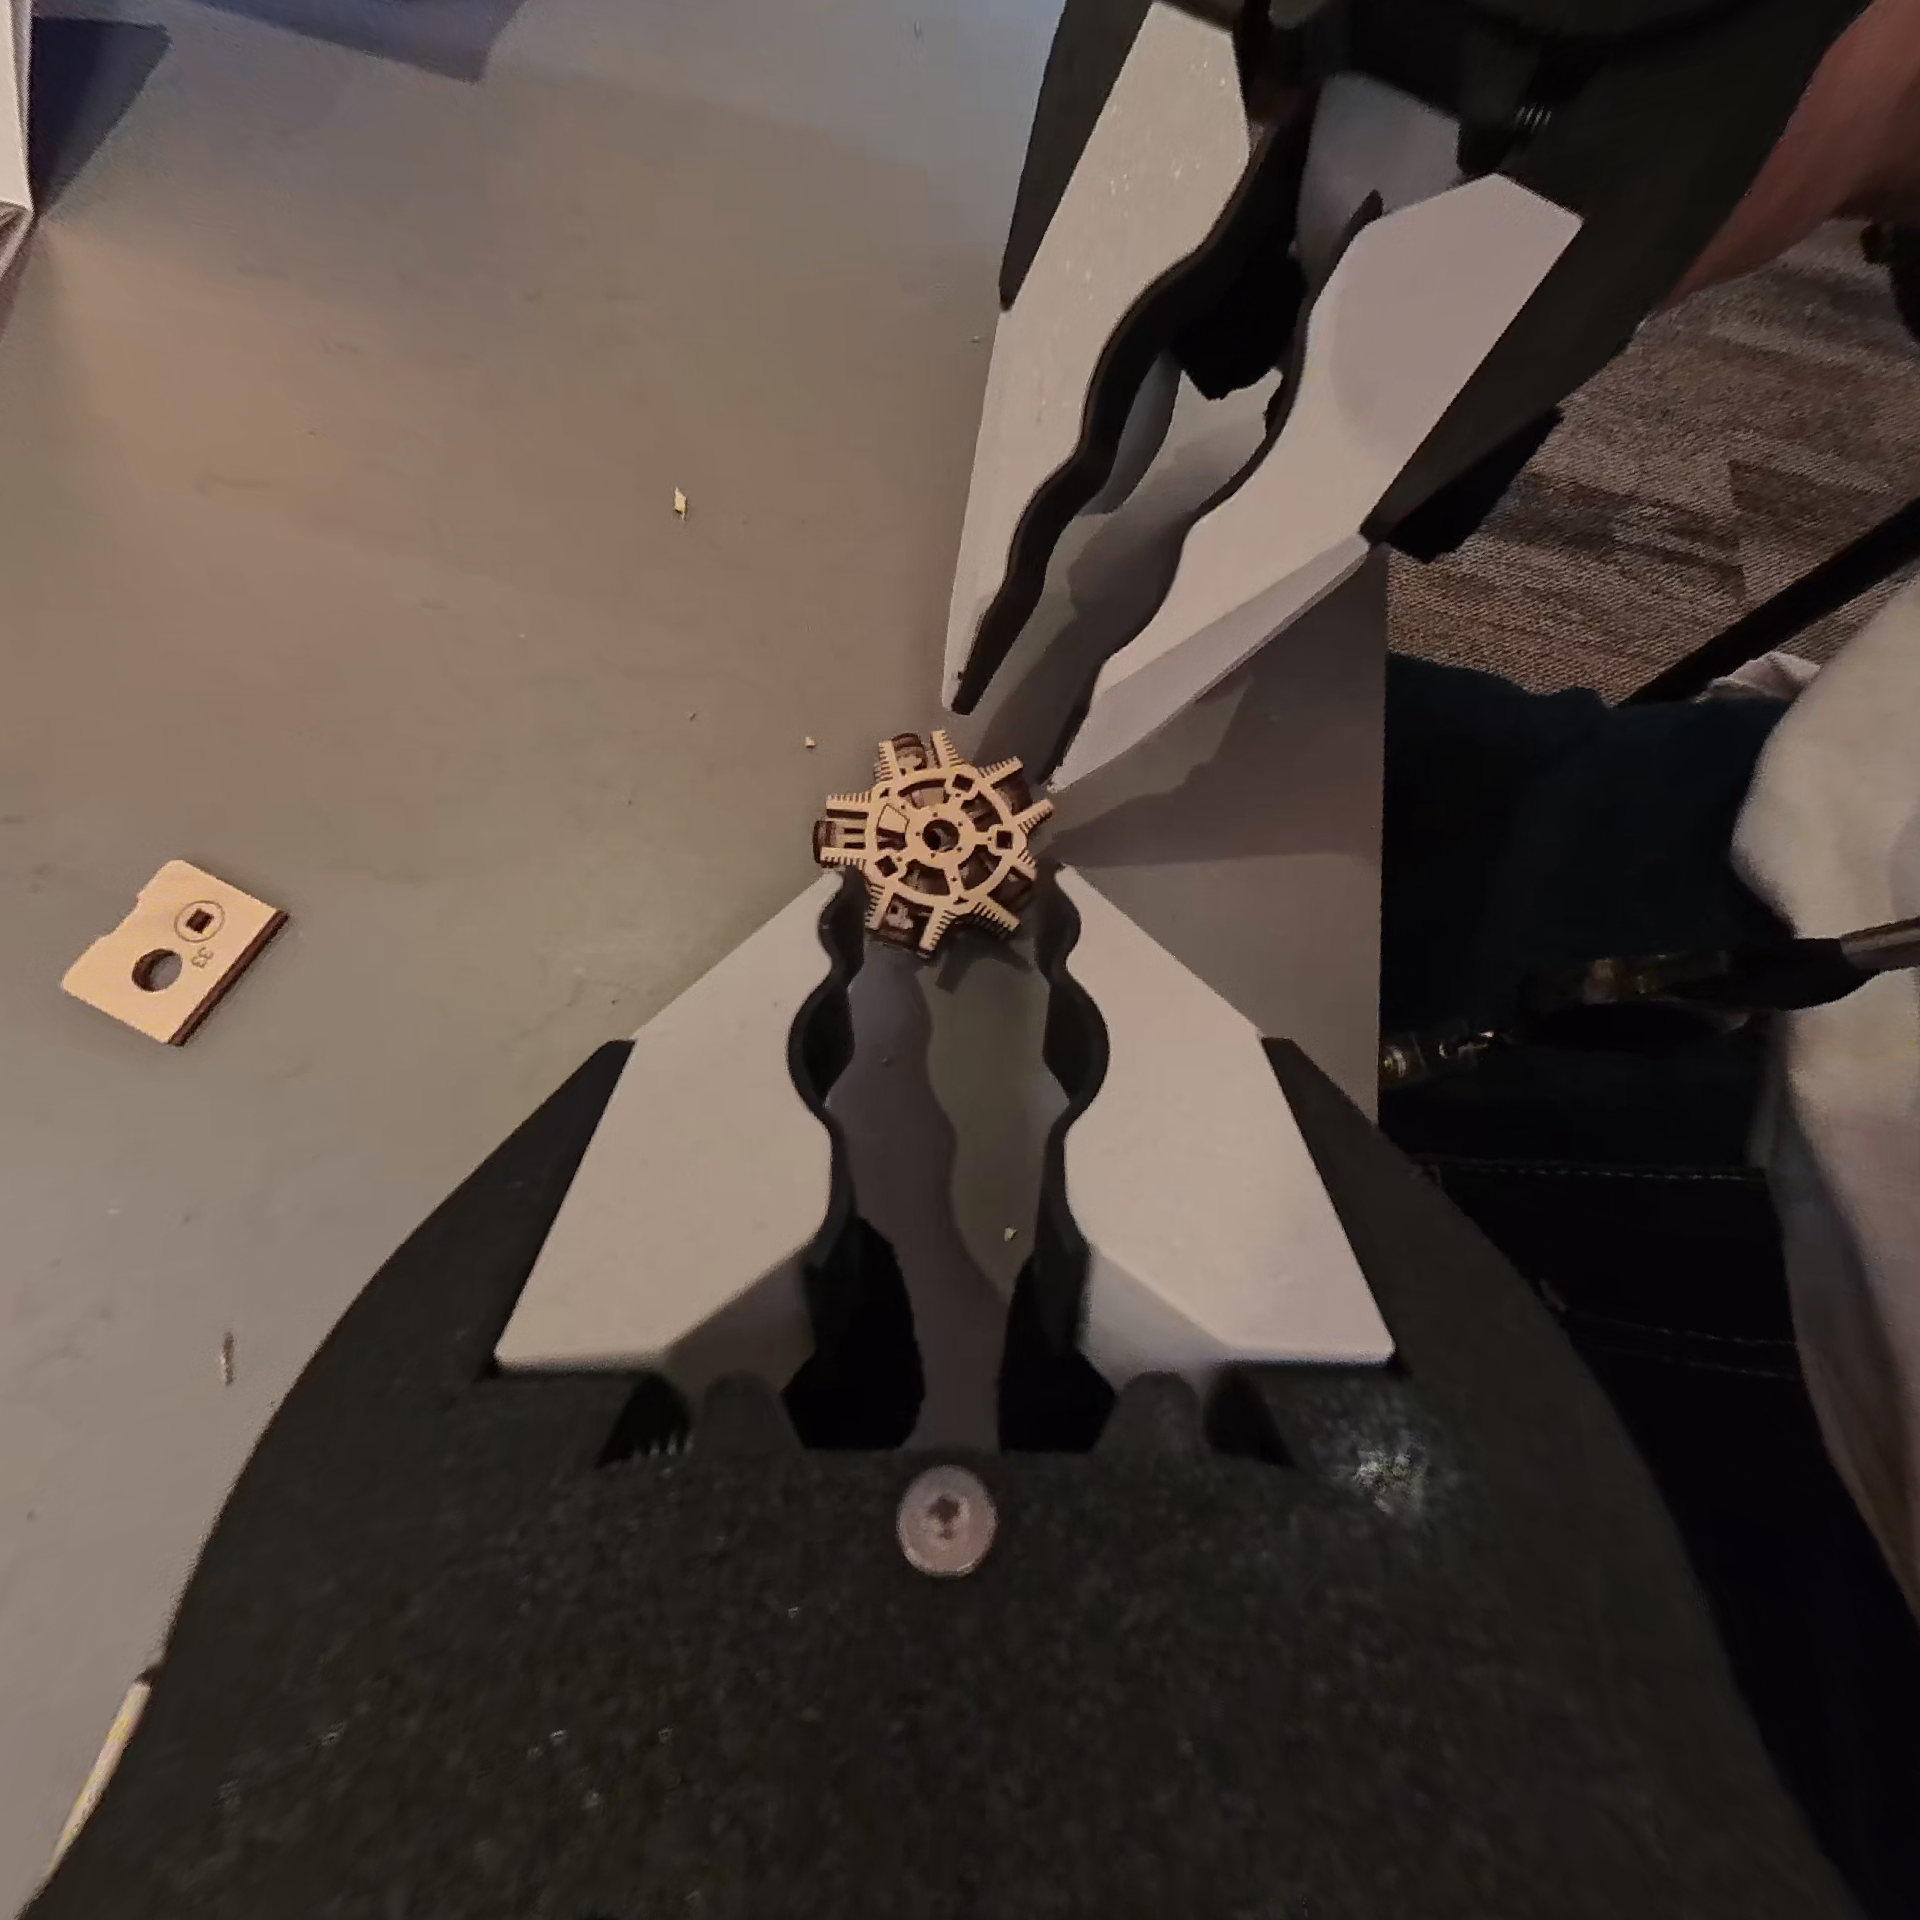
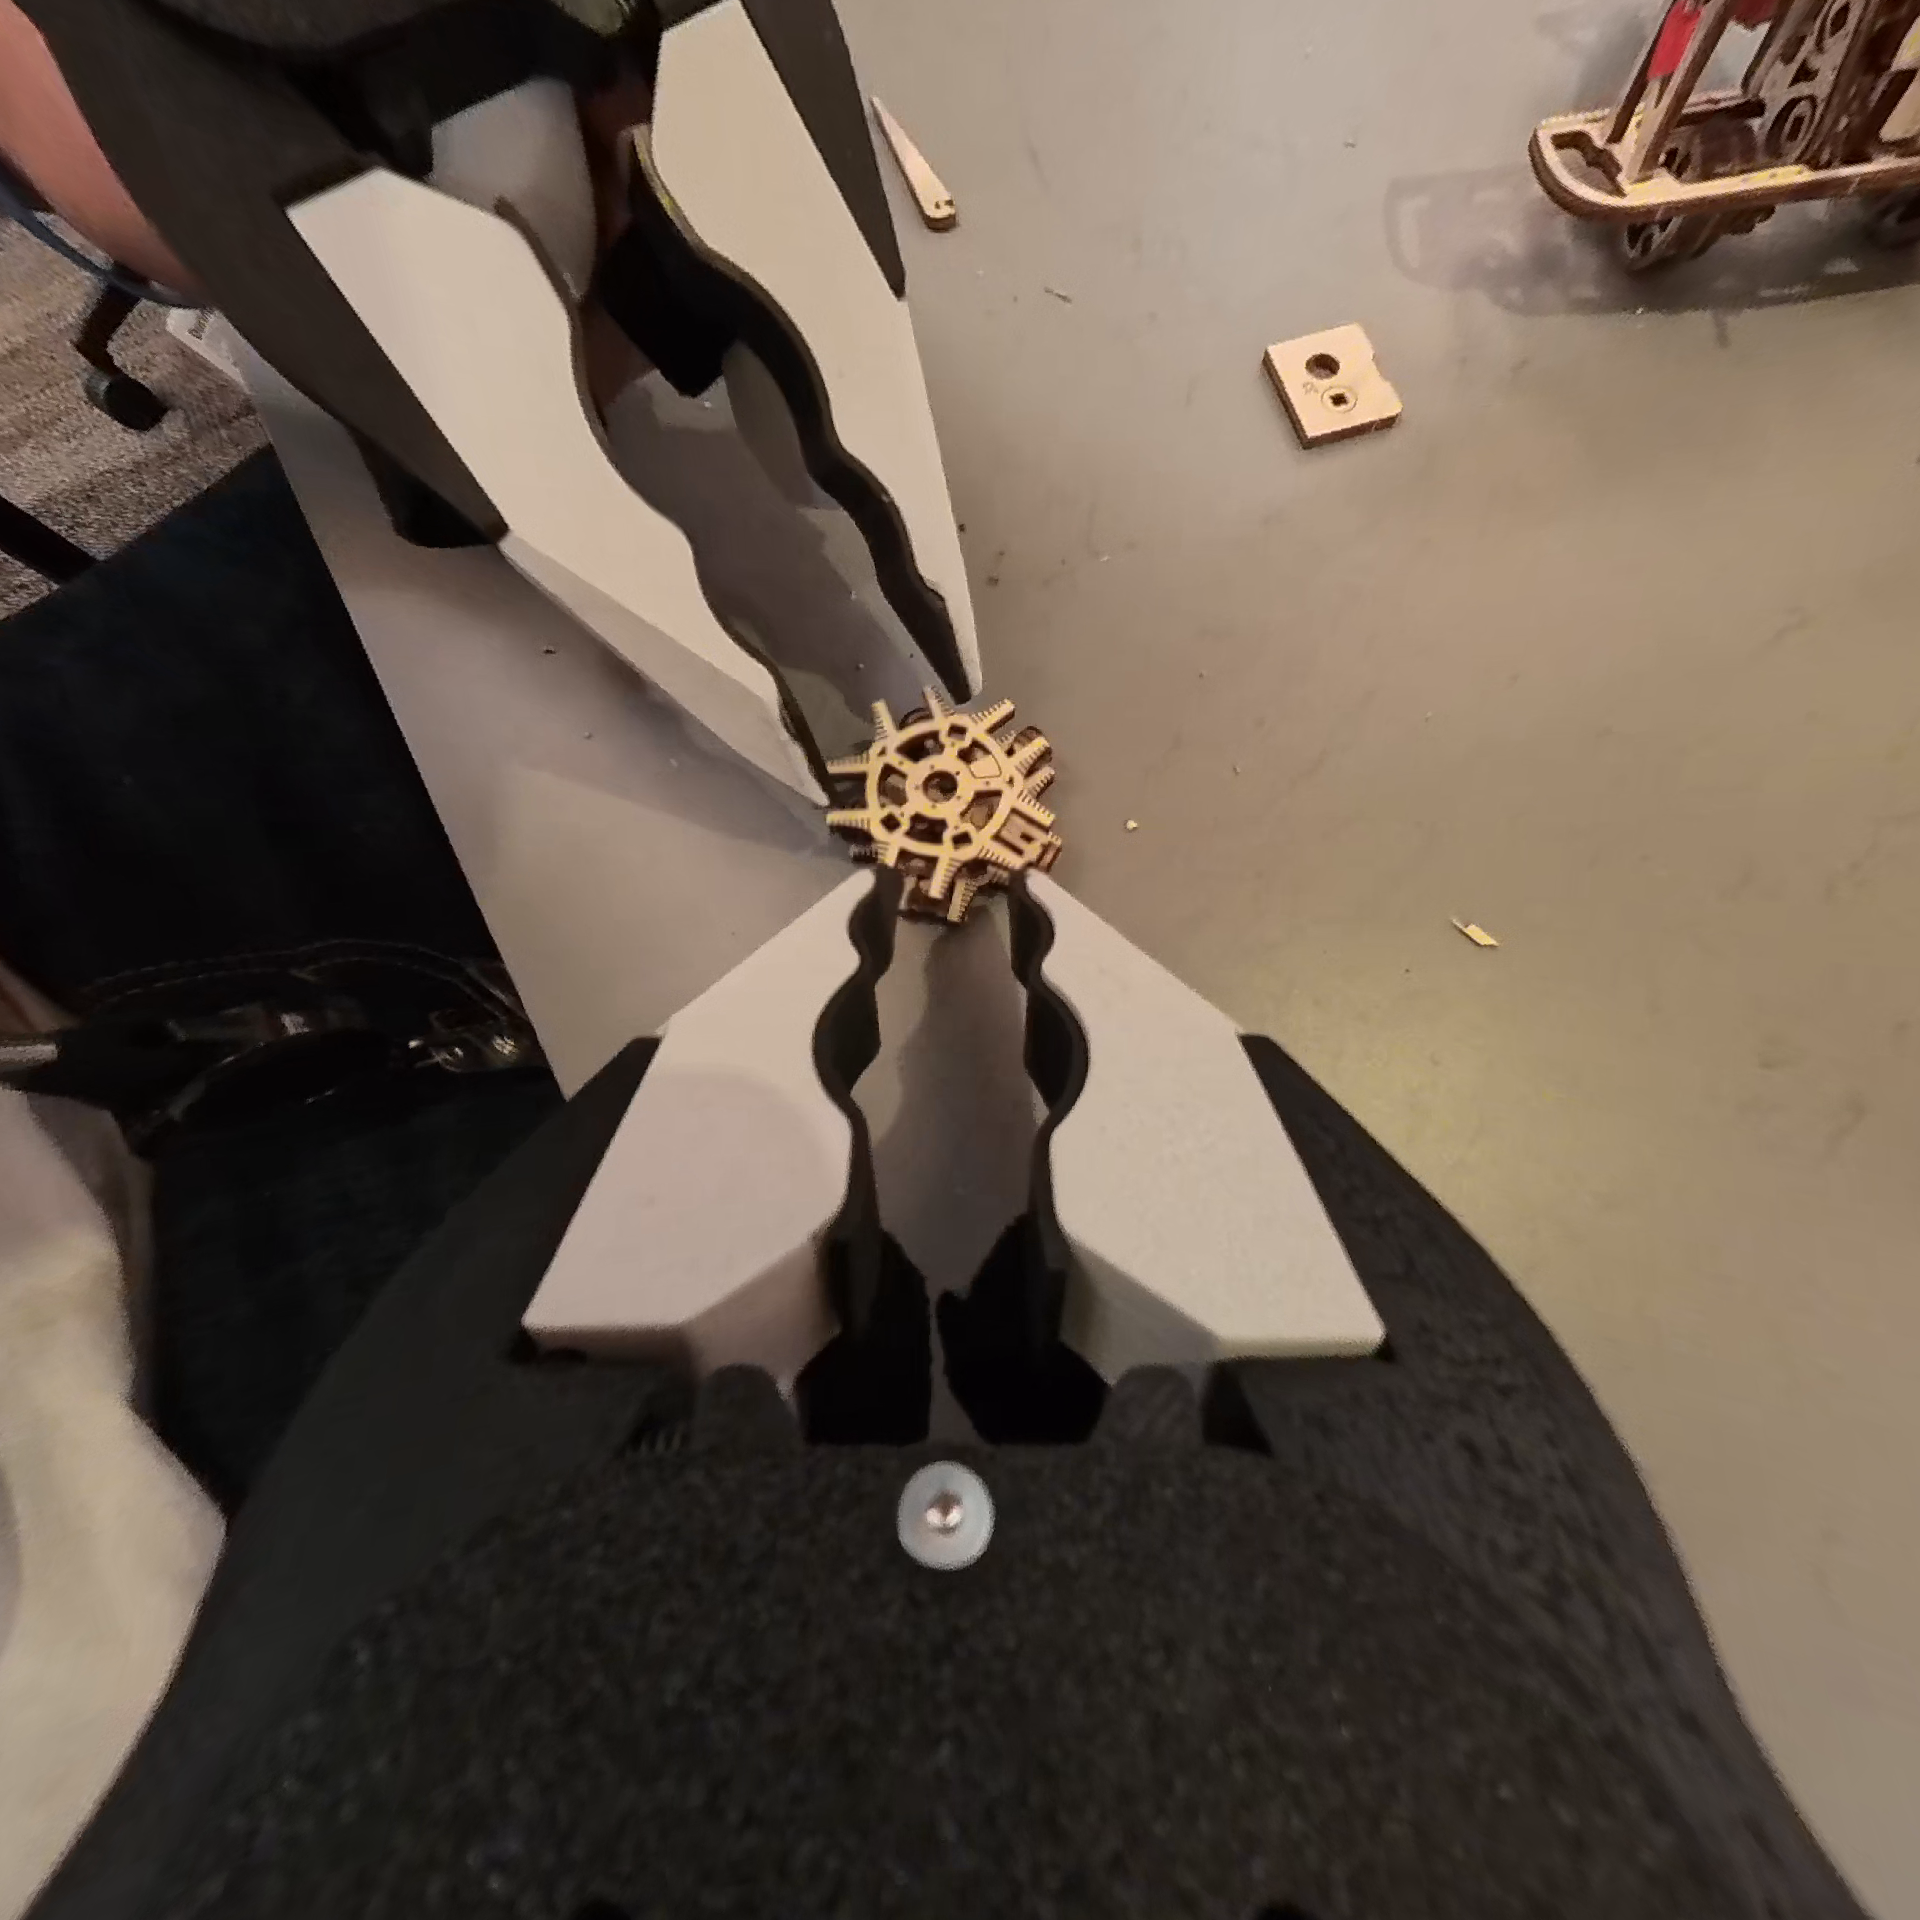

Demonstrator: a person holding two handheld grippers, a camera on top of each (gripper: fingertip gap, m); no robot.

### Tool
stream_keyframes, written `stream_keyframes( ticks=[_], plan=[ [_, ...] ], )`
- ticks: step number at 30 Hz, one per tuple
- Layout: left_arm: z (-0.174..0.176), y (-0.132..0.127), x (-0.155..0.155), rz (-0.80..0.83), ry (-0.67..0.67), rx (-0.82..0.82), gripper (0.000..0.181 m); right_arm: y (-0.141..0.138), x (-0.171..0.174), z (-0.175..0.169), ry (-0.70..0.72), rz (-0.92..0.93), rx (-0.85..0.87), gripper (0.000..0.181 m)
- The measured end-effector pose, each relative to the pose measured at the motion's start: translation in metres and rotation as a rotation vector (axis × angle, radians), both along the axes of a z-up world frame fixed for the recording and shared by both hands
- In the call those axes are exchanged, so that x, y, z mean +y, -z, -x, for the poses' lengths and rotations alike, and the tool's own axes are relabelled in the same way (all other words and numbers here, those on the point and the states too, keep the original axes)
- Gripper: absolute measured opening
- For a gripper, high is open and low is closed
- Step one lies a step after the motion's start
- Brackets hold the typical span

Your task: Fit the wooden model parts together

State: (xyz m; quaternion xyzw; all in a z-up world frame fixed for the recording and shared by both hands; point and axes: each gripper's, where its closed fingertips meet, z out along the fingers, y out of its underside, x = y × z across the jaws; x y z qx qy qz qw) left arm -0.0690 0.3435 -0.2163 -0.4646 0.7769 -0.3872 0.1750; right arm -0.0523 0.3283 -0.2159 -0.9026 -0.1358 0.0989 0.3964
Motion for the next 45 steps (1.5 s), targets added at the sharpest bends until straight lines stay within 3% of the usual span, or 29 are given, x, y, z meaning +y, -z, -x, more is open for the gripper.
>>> stream_keyframes(
  ticks=[11, 16, 24, 36, 39, 45],
  plan=[
    [0.006, -0.002, 0.006, -0.036, 0.0, -0.004, 0.018, 0.003, -0.002, 0.004, -0.017, 0.007, 0.002, 0.012],
    [0.008, 0.007, 0.004, -0.065, 0.011, 0.016, 0.018, 0.005, -0.001, 0.003, -0.023, 0.008, -0.016, 0.007],
    [0.005, 0.0, 0.003, -0.028, 0.002, 0.004, 0.016, 0.002, -0.001, 0.001, -0.005, 0.005, 0.028, 0.002],
    [0.003, 0.005, 0.011, -0.093, -0.031, -0.01, 0.017, -0.004, 0.004, -0.006, 0.051, -0.037, 0.009, 0.002],
    [0.001, 0.002, 0.013, -0.11, -0.041, -0.033, 0.01, -0.006, 0.004, -0.008, 0.097, -0.049, 0.026, 0.002],
    [0.004, -0.002, 0.006, -0.045, -0.014, -0.037, 0.007, -0.007, 0.002, -0.005, 0.134, -0.072, 0.005, 0.002]
  ],
)
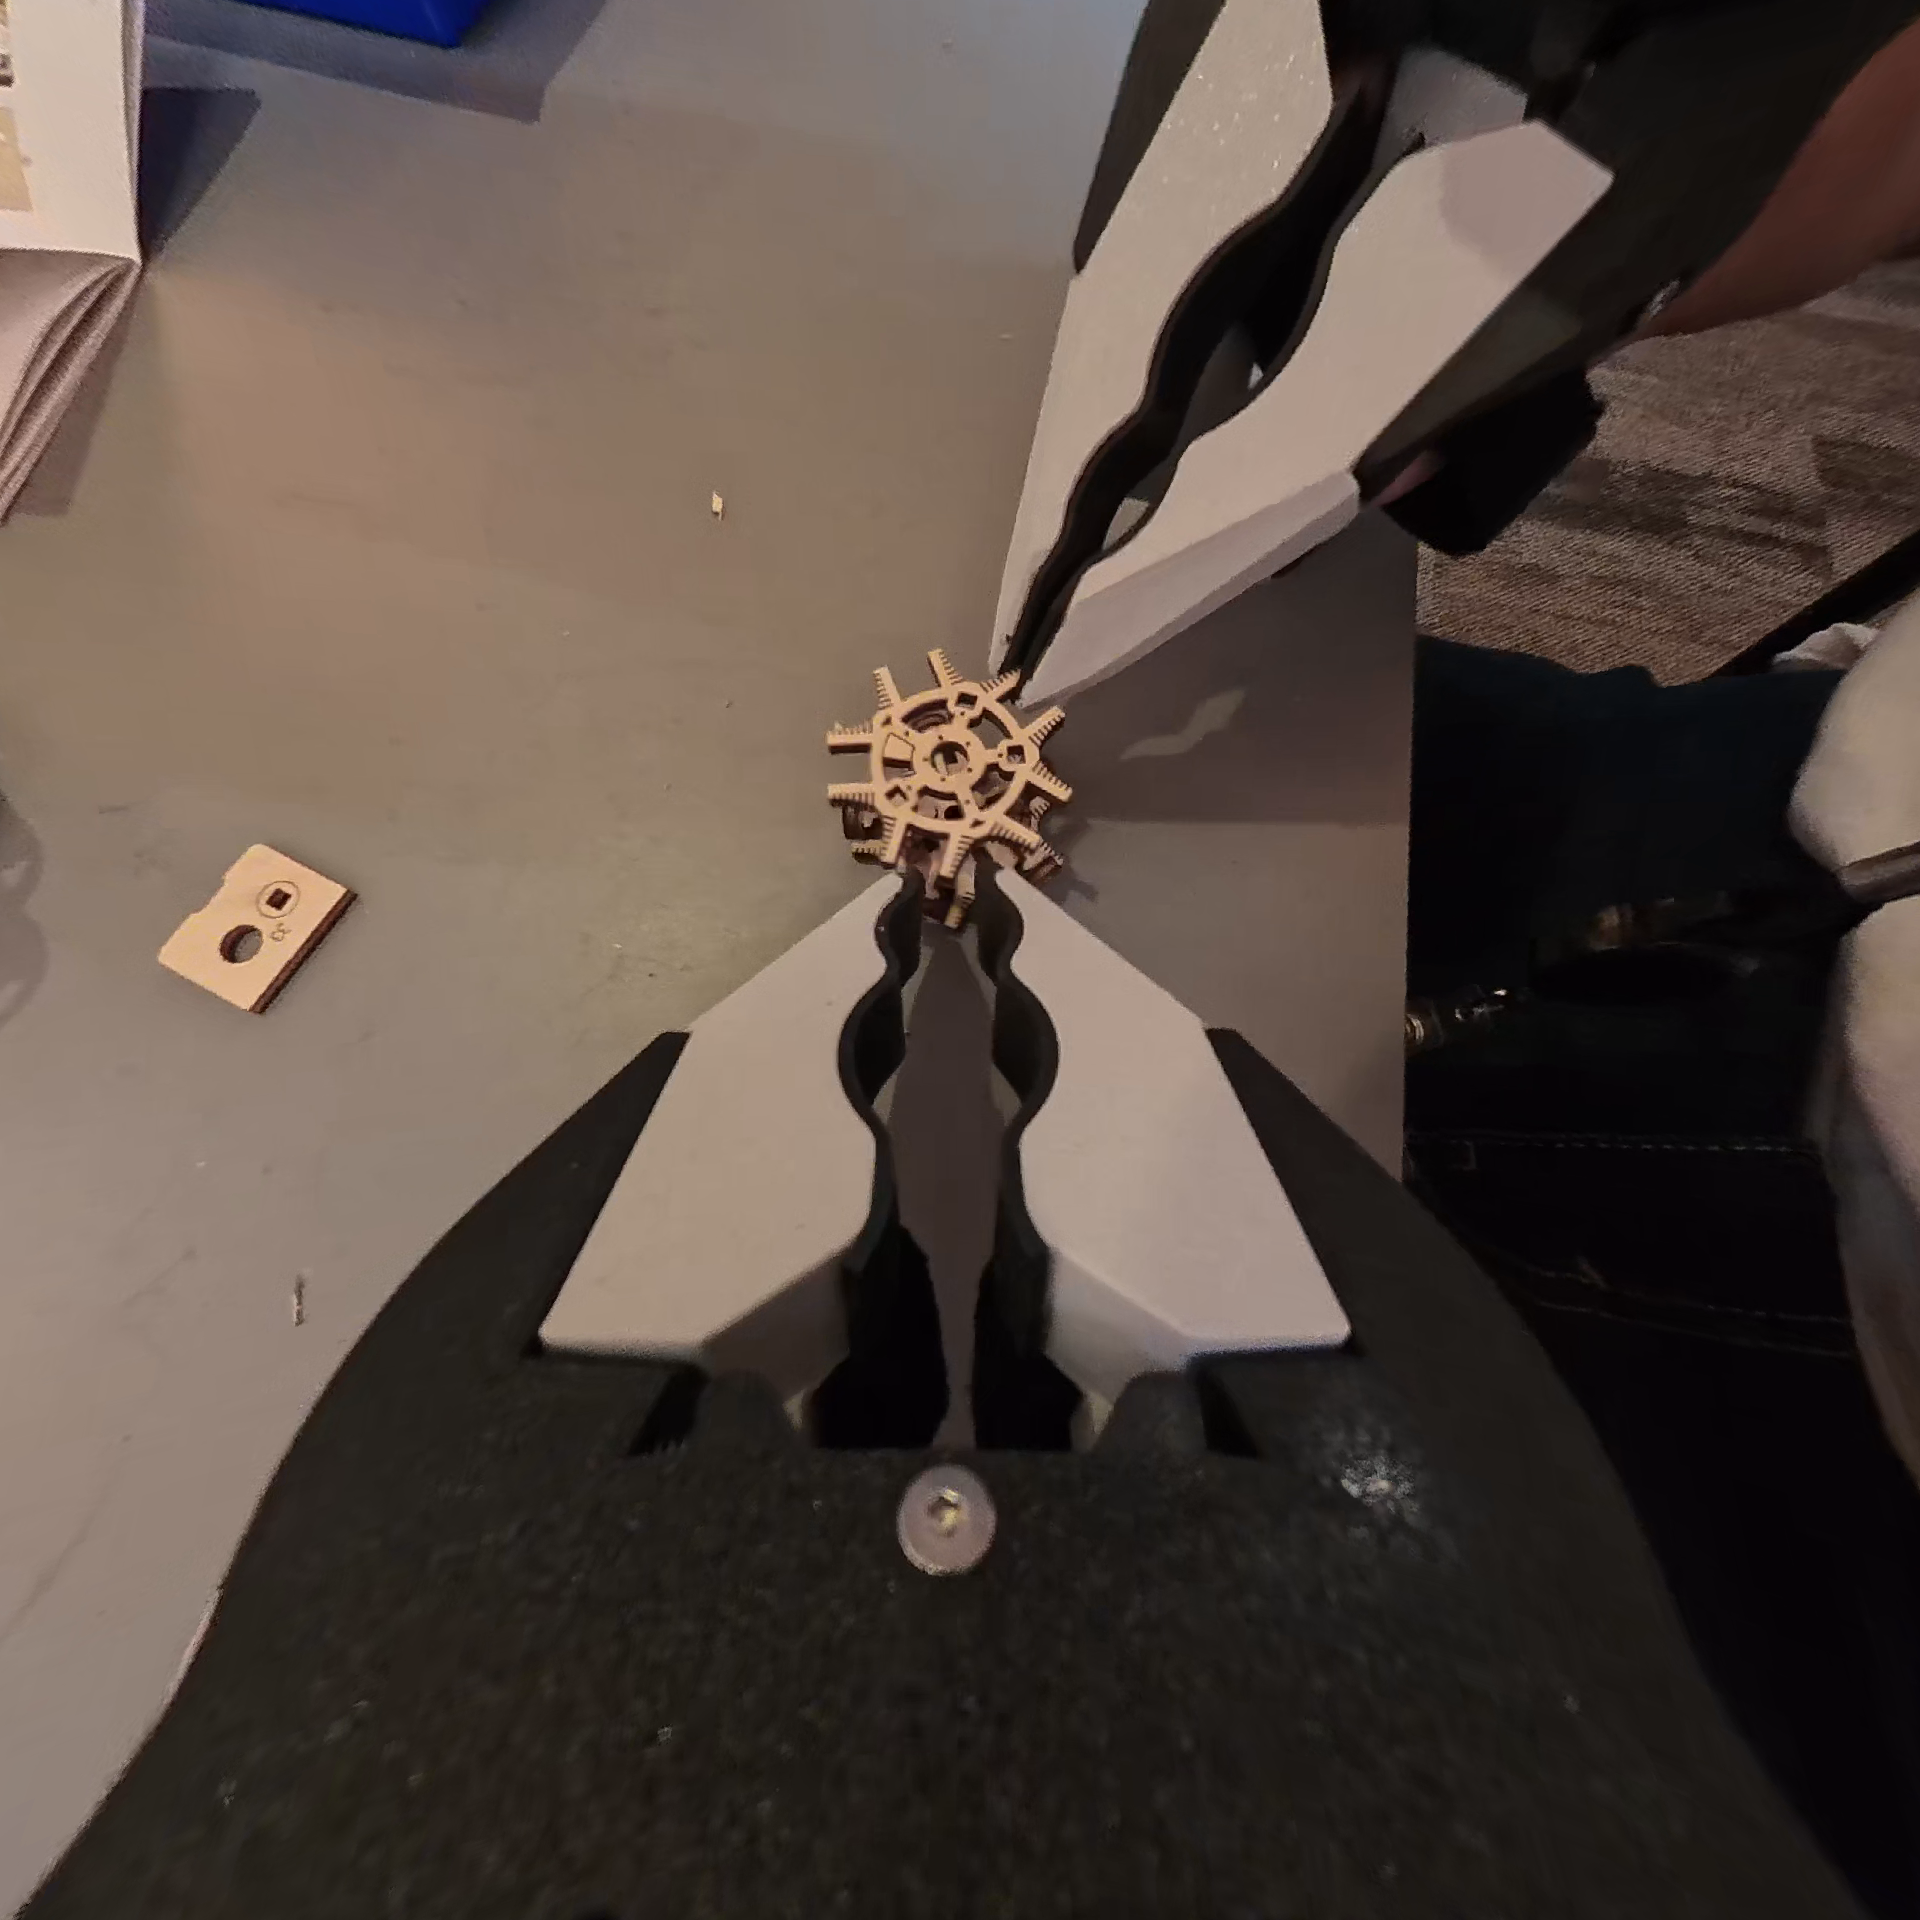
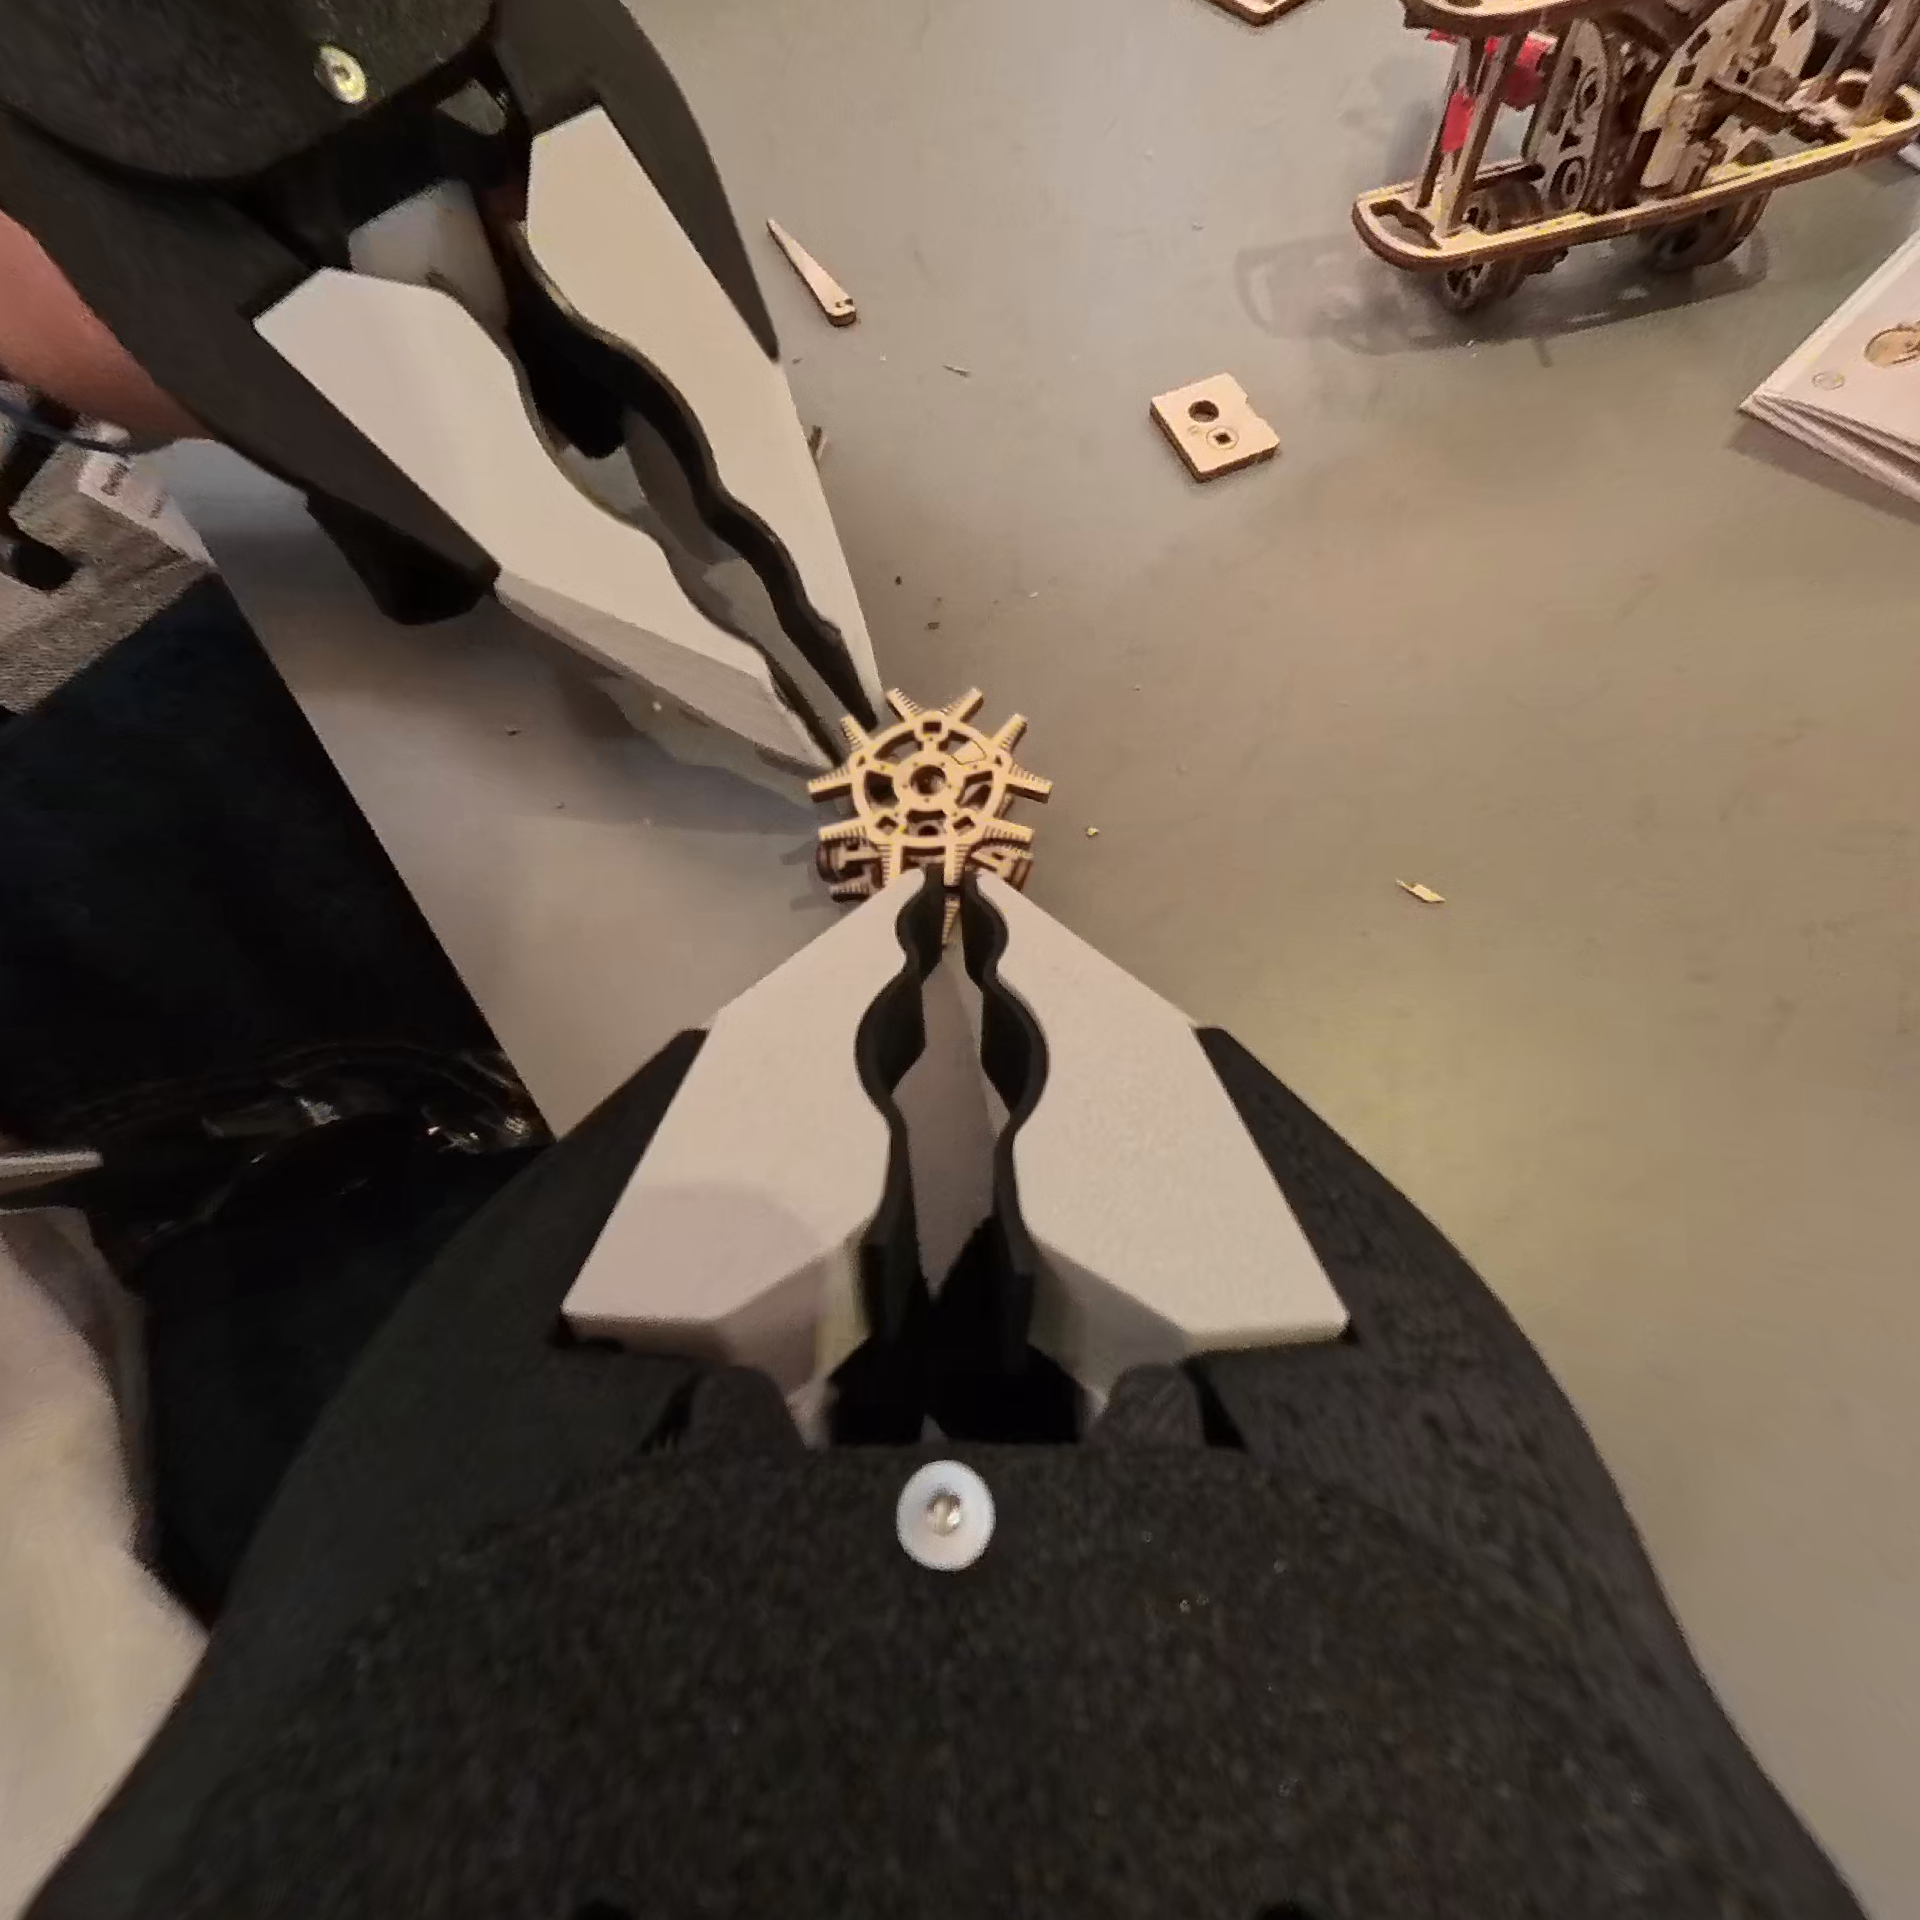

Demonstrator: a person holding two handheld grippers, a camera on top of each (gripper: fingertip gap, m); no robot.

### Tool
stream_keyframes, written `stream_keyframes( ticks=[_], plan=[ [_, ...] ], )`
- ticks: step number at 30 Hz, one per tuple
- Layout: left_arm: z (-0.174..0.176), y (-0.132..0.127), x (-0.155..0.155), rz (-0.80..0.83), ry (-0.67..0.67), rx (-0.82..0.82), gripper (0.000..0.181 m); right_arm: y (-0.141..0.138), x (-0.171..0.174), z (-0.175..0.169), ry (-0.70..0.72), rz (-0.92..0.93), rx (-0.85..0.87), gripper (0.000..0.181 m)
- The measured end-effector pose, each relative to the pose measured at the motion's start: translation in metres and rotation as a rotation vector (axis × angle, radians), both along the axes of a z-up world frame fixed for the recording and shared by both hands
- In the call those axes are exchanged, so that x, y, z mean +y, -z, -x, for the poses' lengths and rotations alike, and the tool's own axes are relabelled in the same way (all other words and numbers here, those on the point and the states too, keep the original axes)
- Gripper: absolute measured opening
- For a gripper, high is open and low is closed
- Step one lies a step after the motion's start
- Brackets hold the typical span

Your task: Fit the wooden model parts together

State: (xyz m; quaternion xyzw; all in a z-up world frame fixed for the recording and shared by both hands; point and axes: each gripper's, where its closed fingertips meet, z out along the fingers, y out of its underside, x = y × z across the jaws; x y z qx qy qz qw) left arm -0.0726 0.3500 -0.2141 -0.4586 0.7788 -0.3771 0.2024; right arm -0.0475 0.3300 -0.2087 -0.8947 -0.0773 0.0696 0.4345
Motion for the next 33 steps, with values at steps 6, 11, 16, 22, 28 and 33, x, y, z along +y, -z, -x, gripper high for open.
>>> stream_keyframes(
  ticks=[6, 11, 16, 22, 28, 33],
  plan=[
    [0.001, 0.003, -0.001, -0.025, 0.035, -0.001, 0.001, 0.002, 0.001, 0.001, 0.022, 0.013, 0.016, 0.002],
    [0.002, 0.008, -0.005, -0.07, 0.073, 0.008, 0.001, 0.011, -0.006, 0.004, 0.028, 0.053, 0.008, 0.002],
    [0.003, 0.009, -0.008, -0.107, 0.104, 0.027, 0.001, 0.011, -0.007, 0.003, 0.044, 0.056, 0.001, 0.003],
    [0.001, 0.01, -0.005, -0.104, 0.081, 0.056, 0.0, 0.011, -0.005, 0.001, 0.058, 0.056, 0.037, 0.002],
    [-0.001, 0.009, 0.001, -0.111, 0.042, 0.047, 0.002, 0.011, -0.002, 0.002, 0.064, 0.079, 0.06, 0.002],
    [0.0, 0.01, 0.001, -0.108, 0.043, 0.056, 0.002, 0.013, -0.002, 0.004, 0.065, 0.101, 0.084, 0.002]
  ],
)
